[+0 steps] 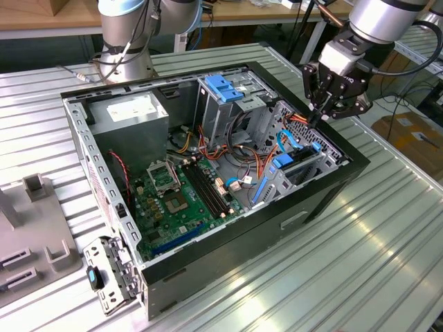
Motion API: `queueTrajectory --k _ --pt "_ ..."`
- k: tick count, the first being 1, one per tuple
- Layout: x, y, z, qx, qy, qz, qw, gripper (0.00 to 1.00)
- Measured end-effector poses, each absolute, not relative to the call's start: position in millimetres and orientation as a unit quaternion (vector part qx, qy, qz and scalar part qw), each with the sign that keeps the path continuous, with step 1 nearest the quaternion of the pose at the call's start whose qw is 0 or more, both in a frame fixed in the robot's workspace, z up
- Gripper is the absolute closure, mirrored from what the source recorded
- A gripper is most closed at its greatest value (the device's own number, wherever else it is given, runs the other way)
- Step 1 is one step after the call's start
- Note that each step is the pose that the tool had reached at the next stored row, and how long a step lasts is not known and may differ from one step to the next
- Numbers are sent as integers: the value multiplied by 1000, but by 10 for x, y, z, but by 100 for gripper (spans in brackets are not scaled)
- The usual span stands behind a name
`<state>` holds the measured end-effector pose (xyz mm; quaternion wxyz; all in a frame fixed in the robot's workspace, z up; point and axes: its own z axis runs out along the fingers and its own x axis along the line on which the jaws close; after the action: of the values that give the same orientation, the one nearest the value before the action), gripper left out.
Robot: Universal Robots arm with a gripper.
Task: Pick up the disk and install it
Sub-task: 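Insert the second disk wire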
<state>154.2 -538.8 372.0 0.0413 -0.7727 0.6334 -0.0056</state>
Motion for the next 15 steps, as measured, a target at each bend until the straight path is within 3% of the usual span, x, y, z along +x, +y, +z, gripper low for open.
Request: queueTrajectory --k 15 --pt "1444 -5402 3704 -755 654 -7 40 84"
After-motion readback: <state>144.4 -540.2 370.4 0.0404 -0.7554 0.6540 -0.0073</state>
